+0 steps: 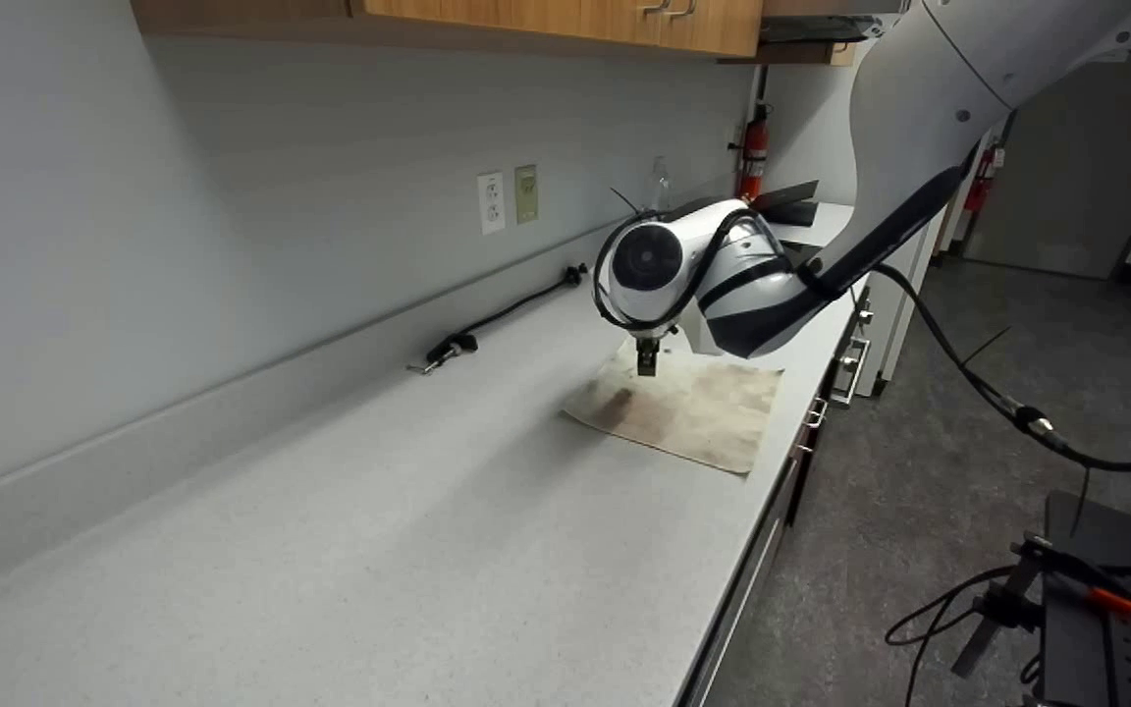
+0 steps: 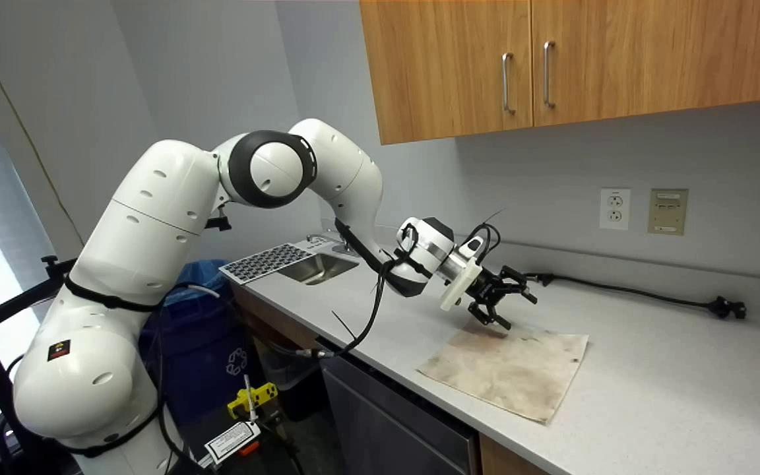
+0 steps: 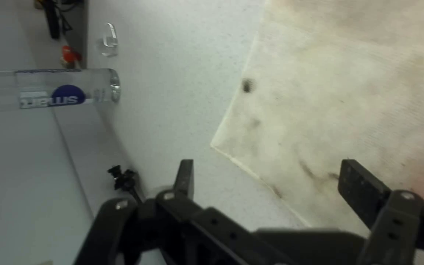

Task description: Unfold the white cloth

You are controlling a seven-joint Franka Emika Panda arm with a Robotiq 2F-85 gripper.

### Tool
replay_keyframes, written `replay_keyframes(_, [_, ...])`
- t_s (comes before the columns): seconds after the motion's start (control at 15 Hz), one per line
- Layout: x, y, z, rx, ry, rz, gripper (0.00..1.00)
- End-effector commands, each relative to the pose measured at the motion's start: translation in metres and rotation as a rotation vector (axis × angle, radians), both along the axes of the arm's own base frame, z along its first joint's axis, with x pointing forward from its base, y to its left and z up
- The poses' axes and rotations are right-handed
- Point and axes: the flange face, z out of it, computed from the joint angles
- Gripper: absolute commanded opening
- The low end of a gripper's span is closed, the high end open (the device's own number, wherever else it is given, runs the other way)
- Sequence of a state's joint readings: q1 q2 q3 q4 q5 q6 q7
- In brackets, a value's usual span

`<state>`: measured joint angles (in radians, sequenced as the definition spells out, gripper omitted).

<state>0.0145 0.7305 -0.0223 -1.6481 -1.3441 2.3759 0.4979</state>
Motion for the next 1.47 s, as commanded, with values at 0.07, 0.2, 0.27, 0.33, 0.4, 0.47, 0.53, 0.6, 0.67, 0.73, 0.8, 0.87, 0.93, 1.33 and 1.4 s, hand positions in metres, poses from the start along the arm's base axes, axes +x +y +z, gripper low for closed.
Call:
replay_keyframes(0.07, [0.007, -0.002, -0.008, 0.229, 0.015, 0.049, 1.0])
replay_keyframes(0.2, [0.008, -0.002, -0.012, 0.304, 0.013, 0.079, 1.0])
replay_keyframes(0.27, [0.009, -0.002, -0.013, 0.338, 0.014, 0.095, 1.0])
replay_keyframes(0.33, [0.009, -0.002, -0.015, 0.368, 0.015, 0.109, 1.0])
replay_keyframes(0.4, [0.01, -0.002, -0.016, 0.392, 0.012, 0.123, 1.0])
replay_keyframes(0.47, [0.01, -0.001, -0.018, 0.42, 0.014, 0.134, 1.0])
replay_keyframes(0.53, [0.01, -0.001, -0.019, 0.448, 0.018, 0.144, 1.0])
replay_keyframes(0.6, [0.011, 0.0, -0.021, 0.47, 0.023, 0.155, 1.0])
replay_keyframes(0.67, [0.011, 0.0, -0.022, 0.49, 0.029, 0.162, 1.0])
replay_keyframes(0.73, [0.011, 0.0, -0.023, 0.505, 0.038, 0.164, 1.0])
replay_keyframes(0.8, [0.011, 0.001, -0.025, 0.523, 0.05, 0.168, 1.0])
replay_keyframes(0.87, [0.012, 0.001, -0.025, 0.536, 0.058, 0.17, 1.0])
replay_keyframes(0.93, [0.012, 0.001, -0.025, 0.548, 0.066, 0.172, 1.0])
replay_keyframes(1.33, [0.018, 0.001, -0.022, 0.597, 0.095, 0.194, 1.0])
replay_keyframes(1.4, [0.019, 0.0, -0.022, 0.6, 0.098, 0.195, 1.0])
